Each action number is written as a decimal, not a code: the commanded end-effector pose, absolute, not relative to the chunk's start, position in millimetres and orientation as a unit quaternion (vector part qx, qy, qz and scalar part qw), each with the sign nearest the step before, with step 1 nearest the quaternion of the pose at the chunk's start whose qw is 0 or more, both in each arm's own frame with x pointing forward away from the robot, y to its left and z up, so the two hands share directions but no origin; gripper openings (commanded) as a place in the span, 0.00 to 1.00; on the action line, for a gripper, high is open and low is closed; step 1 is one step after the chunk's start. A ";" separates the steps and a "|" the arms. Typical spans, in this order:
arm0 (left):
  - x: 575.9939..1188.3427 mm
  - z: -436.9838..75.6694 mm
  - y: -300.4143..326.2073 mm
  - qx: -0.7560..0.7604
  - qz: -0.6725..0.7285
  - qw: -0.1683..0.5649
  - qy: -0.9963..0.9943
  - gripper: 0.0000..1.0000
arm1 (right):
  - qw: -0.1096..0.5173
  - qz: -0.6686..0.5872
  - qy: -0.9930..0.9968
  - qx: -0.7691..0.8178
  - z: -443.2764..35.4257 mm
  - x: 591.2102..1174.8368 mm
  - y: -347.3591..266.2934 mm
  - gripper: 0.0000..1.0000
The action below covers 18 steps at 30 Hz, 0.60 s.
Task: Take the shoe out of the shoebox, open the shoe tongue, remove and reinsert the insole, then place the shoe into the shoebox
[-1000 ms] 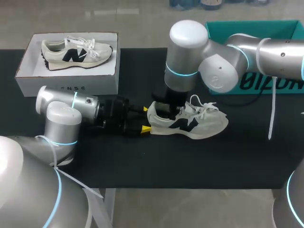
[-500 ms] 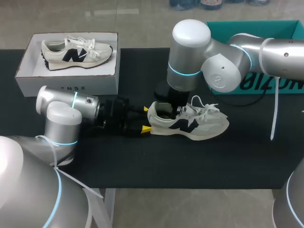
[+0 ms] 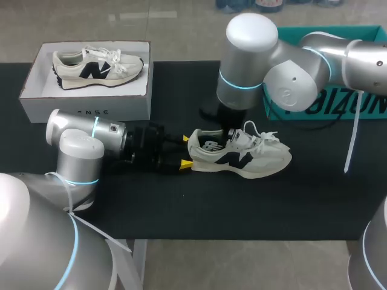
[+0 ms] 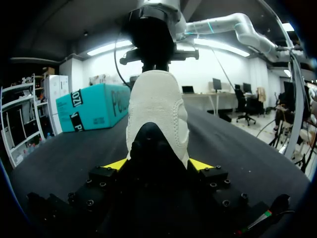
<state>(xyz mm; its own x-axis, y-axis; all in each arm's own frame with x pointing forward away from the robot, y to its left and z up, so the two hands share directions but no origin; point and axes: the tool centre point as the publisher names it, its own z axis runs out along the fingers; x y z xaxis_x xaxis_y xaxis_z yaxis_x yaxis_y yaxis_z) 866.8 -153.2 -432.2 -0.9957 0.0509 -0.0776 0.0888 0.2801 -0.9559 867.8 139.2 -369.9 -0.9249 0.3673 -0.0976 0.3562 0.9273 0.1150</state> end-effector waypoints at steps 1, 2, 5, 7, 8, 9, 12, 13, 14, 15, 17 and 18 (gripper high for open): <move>867.3 -434.4 -154.7 0.044 -0.598 0.016 0.800 0.00 | 0.068 0.053 0.978 0.190 -360.3 863.8 130.9 0.00; 867.3 -434.4 -154.7 0.044 -0.598 0.016 0.800 0.00 | 0.072 0.054 0.977 0.193 -358.0 865.1 130.2 0.00; 867.3 -434.4 -154.7 0.044 -0.598 0.016 0.800 0.00 | 0.082 0.053 0.974 0.202 -353.1 869.0 127.8 0.00; 867.3 -434.4 -154.7 0.044 -0.598 0.016 0.800 0.00 | 0.087 0.051 0.972 0.211 -351.3 872.6 123.6 0.00; 867.3 -434.4 -154.7 0.044 -0.598 0.016 0.800 0.00 | 0.088 0.053 0.971 0.218 -350.6 874.4 120.6 0.00; 867.3 -434.4 -154.7 0.044 -0.598 0.016 0.800 0.00 | 0.089 0.056 0.969 0.224 -349.6 876.0 117.5 0.00; 867.3 -434.4 -154.7 0.044 -0.598 0.016 0.800 0.00 | 0.094 0.059 0.966 0.234 -346.4 878.9 111.2 0.00; 867.3 -434.4 -154.7 0.044 -0.598 0.016 0.800 0.00 | 0.095 0.060 0.965 0.238 -345.0 879.5 109.5 0.00; 867.3 -434.4 -154.7 0.044 -0.598 0.016 0.800 0.00 | 0.097 0.063 0.964 0.241 -343.2 879.8 107.6 0.00; 867.3 -434.4 -154.7 0.044 -0.598 0.016 0.800 0.00 | 0.098 0.065 0.963 0.243 -341.6 880.1 106.2 0.00; 867.3 -434.4 -154.7 0.044 -0.598 0.016 0.800 0.00 | 0.099 0.072 0.961 0.247 -339.6 880.3 105.3 0.00; 867.3 -434.4 -154.7 0.044 -0.598 0.016 0.800 0.00 | 0.099 0.072 0.961 0.247 -338.9 880.4 105.6 0.00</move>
